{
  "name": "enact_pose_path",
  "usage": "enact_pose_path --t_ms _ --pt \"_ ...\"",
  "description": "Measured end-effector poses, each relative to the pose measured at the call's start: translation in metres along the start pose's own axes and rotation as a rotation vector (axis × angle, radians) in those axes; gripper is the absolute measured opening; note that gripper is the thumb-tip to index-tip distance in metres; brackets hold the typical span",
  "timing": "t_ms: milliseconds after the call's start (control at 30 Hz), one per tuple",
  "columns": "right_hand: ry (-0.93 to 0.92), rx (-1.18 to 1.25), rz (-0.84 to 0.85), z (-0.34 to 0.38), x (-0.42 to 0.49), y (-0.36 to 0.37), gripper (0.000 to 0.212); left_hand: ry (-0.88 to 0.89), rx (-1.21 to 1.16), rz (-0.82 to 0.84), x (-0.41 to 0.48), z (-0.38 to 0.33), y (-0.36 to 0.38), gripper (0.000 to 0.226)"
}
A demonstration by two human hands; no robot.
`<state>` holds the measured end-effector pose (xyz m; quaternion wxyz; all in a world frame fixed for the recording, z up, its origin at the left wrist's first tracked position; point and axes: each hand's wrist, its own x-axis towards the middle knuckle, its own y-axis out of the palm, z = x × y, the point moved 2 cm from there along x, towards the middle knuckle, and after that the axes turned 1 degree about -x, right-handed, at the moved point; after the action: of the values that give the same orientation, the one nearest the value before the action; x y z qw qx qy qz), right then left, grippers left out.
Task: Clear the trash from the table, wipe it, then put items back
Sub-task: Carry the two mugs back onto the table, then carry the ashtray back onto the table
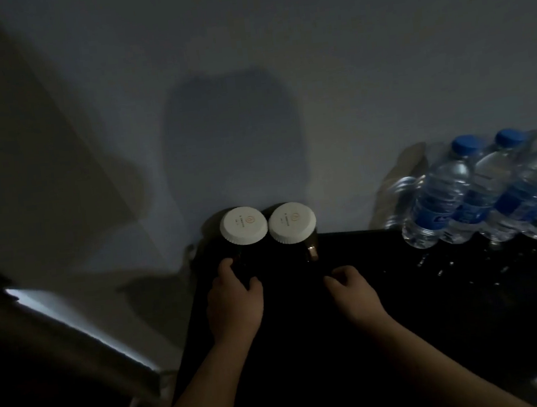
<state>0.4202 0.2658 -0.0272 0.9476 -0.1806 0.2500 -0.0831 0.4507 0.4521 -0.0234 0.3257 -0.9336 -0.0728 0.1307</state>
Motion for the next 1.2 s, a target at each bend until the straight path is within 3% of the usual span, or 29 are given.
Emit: enact_pose_path --t_ms 200,433,533,700,933,1133,1200 --pt "-0.070 -0.164 0.004 -0.036 -0.053 -0.040 0.025 0.190 0.219 0.163 -0.058 -0.020 0.010 0.027" --pt "-0.079 -0.294 0.027 -0.104 -0.125 -0.122 0.027 0.491 0.447 0.416 -0.158 -0.065 0.065 0.021" --pt "-0.041 -0.292 0.033 -0.142 -0.156 -0.165 0.017 0.565 0.515 0.459 -0.218 -0.081 0.107 0.023" --pt "-0.045 -0.381 -0.132 -0.222 -0.213 -0.248 0.010 0.639 0.626 0.470 -0.322 -0.105 0.190 0.023" --pt "-0.012 -0.452 -0.336 -0.327 -0.294 -0.362 0.009 0.786 0.650 0.656 -0.455 -0.149 0.292 0.024" --pt "0.052 -0.406 -0.451 -0.384 -0.330 -0.425 0.003 0.916 0.645 0.715 -0.525 -0.179 0.355 0.027" --pt "0.070 -0.394 -0.483 -0.398 -0.335 -0.445 0.014 0.944 0.642 0.727 -0.540 -0.191 0.376 0.028"
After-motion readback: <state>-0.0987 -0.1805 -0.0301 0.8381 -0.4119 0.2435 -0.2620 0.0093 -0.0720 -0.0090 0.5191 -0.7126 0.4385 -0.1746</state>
